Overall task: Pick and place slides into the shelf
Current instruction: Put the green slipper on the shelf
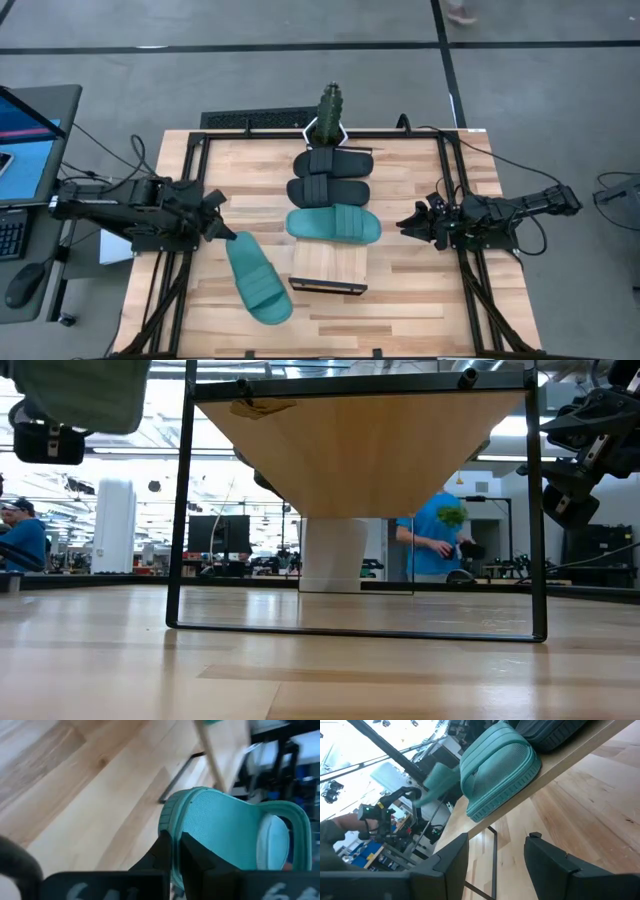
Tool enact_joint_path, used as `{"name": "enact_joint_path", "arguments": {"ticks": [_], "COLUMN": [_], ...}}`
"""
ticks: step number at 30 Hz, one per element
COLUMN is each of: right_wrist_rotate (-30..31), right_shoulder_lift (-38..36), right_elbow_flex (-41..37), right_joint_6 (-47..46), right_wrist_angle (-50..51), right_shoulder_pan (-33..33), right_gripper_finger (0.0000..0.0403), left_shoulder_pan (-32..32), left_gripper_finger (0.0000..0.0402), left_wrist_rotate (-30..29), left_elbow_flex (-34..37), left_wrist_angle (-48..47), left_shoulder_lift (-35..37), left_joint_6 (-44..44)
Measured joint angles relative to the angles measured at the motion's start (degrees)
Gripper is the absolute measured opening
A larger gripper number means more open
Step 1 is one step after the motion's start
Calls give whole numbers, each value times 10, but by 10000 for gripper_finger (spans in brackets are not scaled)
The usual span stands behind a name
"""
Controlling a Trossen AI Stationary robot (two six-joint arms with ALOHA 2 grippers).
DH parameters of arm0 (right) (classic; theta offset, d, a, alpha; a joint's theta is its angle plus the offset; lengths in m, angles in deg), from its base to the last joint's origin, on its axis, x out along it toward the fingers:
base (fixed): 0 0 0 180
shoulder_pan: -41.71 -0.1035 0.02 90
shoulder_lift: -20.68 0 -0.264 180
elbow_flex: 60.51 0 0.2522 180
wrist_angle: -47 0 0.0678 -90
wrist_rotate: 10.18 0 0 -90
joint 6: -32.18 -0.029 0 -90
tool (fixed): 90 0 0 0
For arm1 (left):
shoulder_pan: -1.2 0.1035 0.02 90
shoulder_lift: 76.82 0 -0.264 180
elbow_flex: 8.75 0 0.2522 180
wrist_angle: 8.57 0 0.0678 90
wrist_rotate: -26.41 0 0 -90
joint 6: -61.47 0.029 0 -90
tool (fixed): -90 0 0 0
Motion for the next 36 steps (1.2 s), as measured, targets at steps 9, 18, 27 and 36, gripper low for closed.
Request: {"name": "enact_joint_path", "arguments": {"ticks": [9, 18, 27, 36], "right_wrist_rotate": [0, 0, 0, 0], "right_shoulder_lift": [0, 0, 0, 0], "right_elbow_flex": [0, 0, 0, 0], "right_joint_6": [0, 0, 0, 0], "right_wrist_angle": [0, 0, 0, 0], "right_shoulder_pan": [0, 0, 0, 0], "right_gripper_finger": [178, 178, 178, 178], "left_shoulder_pan": [-53, -109, -172, -222], "left_gripper_finger": [0, 0, 0, 0], "left_wrist_rotate": [-10, -71, -162, -306], "left_elbow_flex": [-45, -98, -105, -105], "left_wrist_angle": [6, 1, 7, 90], "left_shoulder_lift": [-2, -2, -9, -78], "left_joint_6": [-5, -34, -115, -172]}}
